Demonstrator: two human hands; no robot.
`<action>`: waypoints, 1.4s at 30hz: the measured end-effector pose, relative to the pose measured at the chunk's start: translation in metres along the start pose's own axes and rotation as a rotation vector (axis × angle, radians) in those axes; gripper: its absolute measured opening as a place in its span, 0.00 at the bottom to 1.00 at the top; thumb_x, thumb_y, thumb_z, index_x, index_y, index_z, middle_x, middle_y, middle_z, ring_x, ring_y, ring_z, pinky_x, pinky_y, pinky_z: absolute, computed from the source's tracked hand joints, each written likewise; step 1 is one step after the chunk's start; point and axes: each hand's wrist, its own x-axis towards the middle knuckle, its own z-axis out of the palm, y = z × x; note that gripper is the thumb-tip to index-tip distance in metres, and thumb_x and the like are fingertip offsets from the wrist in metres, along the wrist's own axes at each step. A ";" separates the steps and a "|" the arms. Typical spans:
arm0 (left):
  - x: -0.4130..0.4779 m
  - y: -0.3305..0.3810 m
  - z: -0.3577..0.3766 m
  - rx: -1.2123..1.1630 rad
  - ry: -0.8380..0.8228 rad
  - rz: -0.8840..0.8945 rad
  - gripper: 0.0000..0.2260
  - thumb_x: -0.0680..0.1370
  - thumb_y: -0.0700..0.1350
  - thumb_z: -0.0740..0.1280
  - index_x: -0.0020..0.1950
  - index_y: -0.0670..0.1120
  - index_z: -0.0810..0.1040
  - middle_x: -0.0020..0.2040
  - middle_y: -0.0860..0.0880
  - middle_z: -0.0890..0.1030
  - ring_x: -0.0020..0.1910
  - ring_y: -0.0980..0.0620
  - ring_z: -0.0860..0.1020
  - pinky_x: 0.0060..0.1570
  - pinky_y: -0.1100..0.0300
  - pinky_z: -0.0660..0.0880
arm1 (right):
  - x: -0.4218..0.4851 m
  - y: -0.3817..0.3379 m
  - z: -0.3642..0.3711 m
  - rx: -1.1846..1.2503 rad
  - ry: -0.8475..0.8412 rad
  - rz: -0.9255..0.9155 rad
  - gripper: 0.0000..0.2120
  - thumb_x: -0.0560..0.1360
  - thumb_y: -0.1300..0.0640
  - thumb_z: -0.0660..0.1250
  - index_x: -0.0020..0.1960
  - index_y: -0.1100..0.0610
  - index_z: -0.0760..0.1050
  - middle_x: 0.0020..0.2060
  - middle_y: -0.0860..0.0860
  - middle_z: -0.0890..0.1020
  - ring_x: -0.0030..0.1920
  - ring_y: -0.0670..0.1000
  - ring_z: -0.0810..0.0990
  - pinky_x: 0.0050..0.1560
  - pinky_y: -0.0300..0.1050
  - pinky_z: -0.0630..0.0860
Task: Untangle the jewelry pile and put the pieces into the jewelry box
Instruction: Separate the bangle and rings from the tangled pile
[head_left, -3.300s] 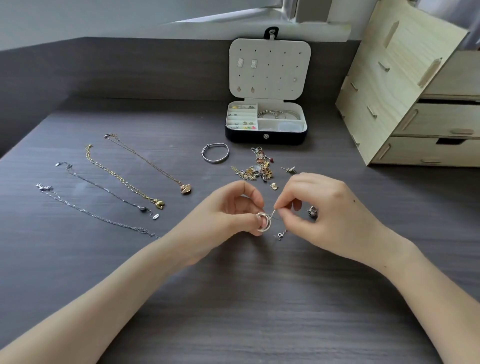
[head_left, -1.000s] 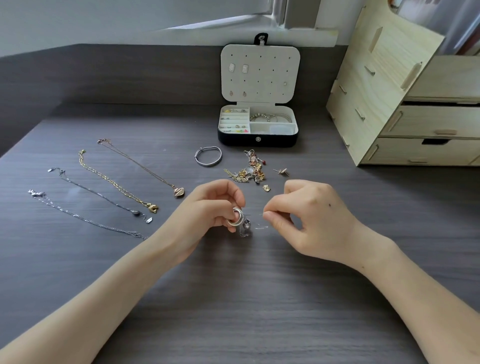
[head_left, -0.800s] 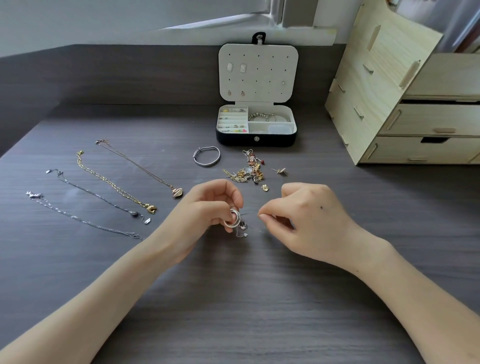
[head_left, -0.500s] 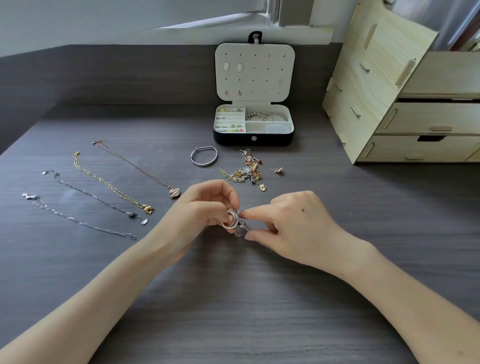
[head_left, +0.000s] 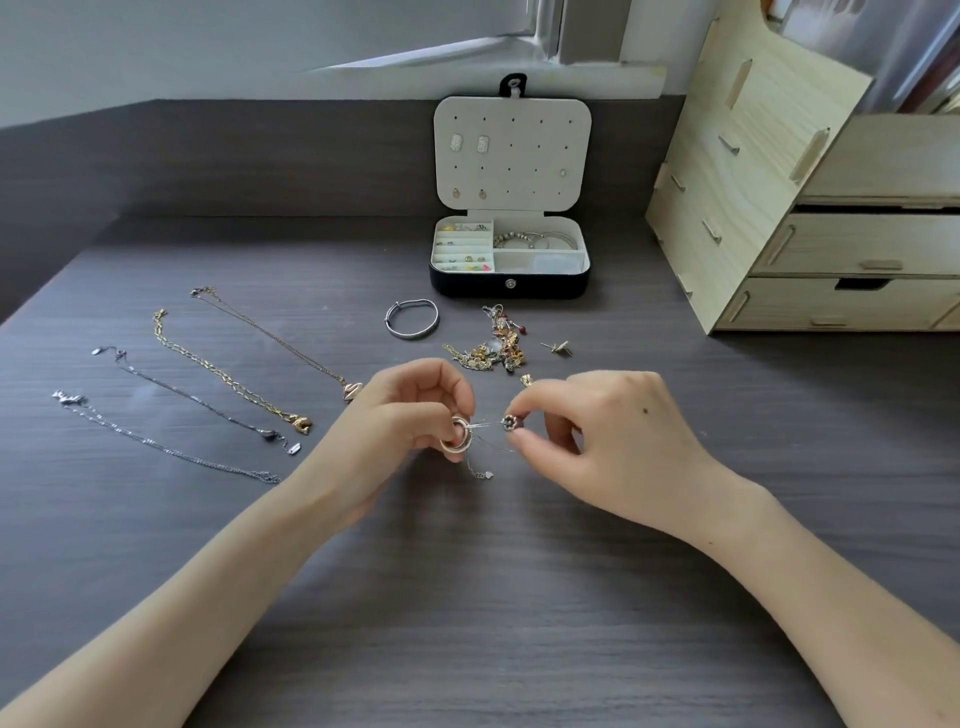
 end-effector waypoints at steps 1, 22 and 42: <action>0.000 -0.001 0.000 0.011 0.001 0.004 0.07 0.60 0.34 0.61 0.37 0.39 0.73 0.29 0.46 0.73 0.28 0.52 0.71 0.30 0.66 0.72 | 0.000 0.001 -0.003 -0.003 0.006 0.011 0.11 0.70 0.46 0.60 0.38 0.48 0.79 0.23 0.40 0.67 0.26 0.41 0.65 0.30 0.37 0.63; 0.004 -0.004 -0.001 0.125 0.036 -0.044 0.06 0.61 0.37 0.65 0.36 0.41 0.75 0.30 0.45 0.73 0.27 0.52 0.72 0.29 0.65 0.73 | 0.014 0.010 -0.037 1.289 -0.042 0.502 0.08 0.67 0.61 0.62 0.34 0.59 0.80 0.43 0.59 0.83 0.44 0.56 0.82 0.39 0.44 0.79; 0.003 -0.004 -0.003 0.184 0.037 -0.029 0.04 0.74 0.32 0.68 0.42 0.39 0.81 0.32 0.45 0.79 0.28 0.54 0.75 0.33 0.63 0.76 | 0.045 -0.013 -0.074 1.758 0.027 0.424 0.12 0.74 0.56 0.56 0.37 0.58 0.74 0.31 0.53 0.80 0.35 0.52 0.81 0.36 0.43 0.78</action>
